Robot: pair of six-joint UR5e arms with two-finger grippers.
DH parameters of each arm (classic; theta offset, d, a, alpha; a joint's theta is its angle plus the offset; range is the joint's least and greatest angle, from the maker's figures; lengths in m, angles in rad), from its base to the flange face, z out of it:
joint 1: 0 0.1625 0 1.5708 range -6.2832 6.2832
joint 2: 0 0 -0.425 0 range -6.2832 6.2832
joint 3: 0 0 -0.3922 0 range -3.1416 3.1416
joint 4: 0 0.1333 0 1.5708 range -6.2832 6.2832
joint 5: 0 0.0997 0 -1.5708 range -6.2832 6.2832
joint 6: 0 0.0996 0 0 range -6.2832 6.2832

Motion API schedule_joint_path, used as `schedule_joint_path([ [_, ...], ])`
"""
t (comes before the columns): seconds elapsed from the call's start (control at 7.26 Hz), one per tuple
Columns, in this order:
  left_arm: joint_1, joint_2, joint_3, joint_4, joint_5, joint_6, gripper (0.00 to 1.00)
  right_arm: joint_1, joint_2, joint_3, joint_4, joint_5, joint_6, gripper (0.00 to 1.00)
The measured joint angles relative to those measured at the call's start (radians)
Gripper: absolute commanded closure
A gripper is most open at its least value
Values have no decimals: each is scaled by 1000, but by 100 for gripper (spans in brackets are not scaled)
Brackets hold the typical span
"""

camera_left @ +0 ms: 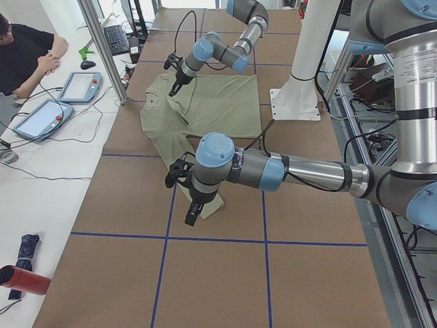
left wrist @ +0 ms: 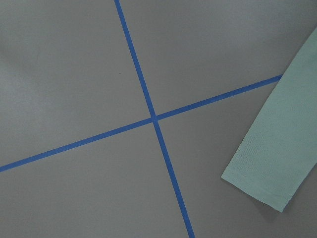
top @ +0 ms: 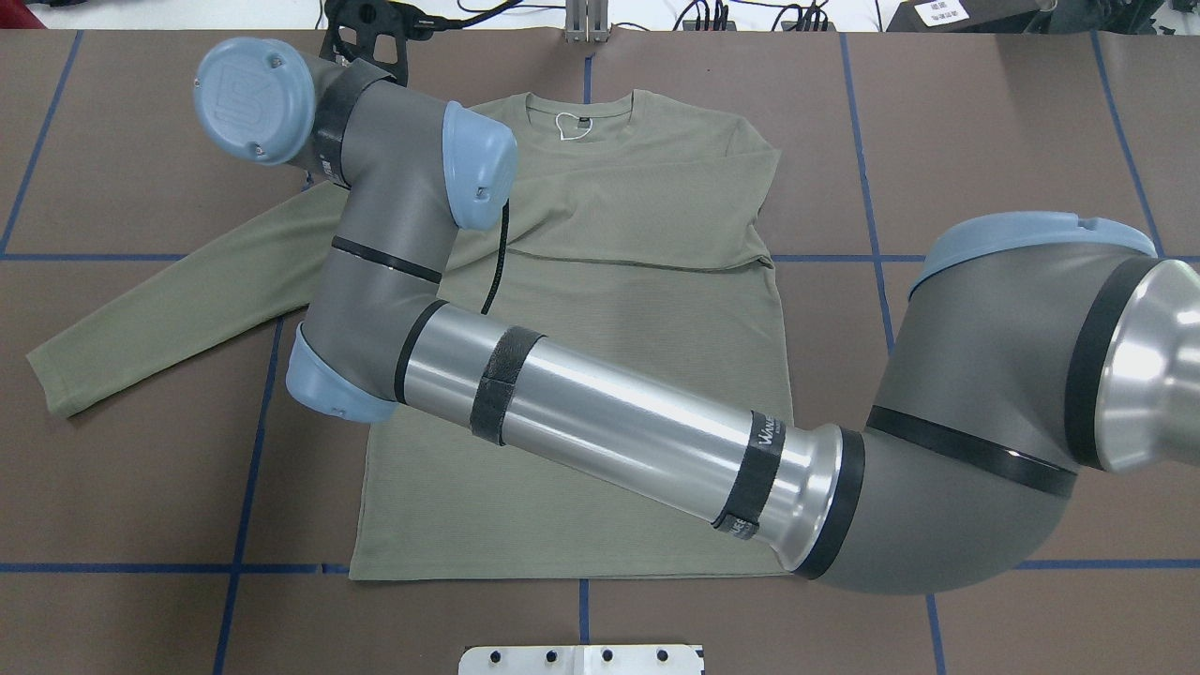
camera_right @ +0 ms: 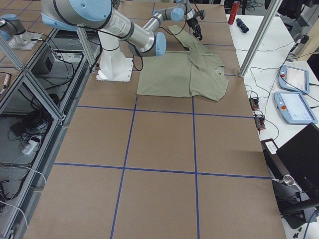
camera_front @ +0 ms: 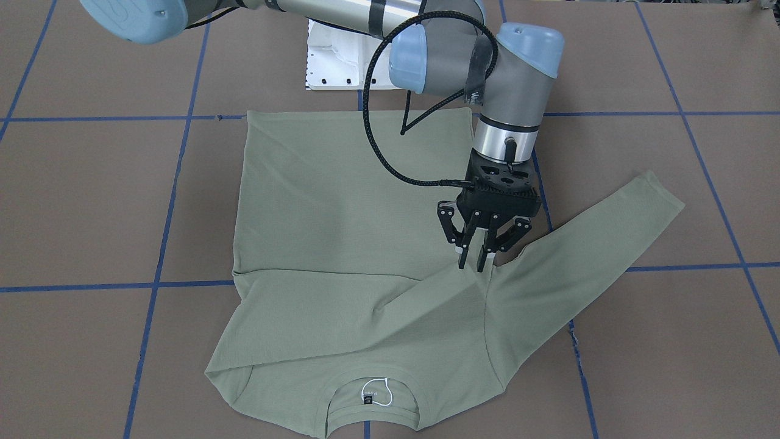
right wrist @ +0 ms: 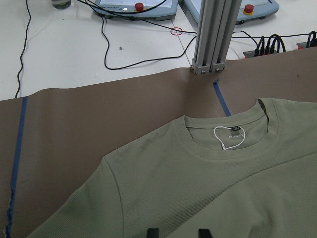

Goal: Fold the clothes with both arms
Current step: 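Carry the sleeve across the shirt body toward the collar with the right gripper, then release the sleeve and lift the right gripper away from the shirt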

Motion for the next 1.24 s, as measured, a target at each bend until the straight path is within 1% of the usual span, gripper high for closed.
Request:
schedule_joint_path([
  [0.14,0,2,-1,0,-6,0,0,1,9,-16,15,0,8,27],
  [0.28,0,3,-2,0,-15,0,0,4,13,-22,21,1,11,7],
  [0.41,1,-7,-3,-5,-19,-1,0,13,13,-24,24,15,14,1],
  [0.55,4,-48,8,-18,-20,-8,0,36,11,-23,23,67,14,0],
  [0.69,12,-105,33,-38,-21,-29,0,85,-4,-14,16,191,-5,0],
  [0.83,23,-136,61,-70,-20,-50,0,149,-46,38,-18,343,-67,0],
  [0.96,37,-144,83,-123,-21,-64,0,209,-119,145,-92,460,-180,0],
  [1.1,64,-140,104,-176,-22,-99,0,273,-210,265,-162,555,-316,0],
  [1.24,101,-135,131,-210,-22,-189,0,351,-329,388,-198,649,-469,0],
])
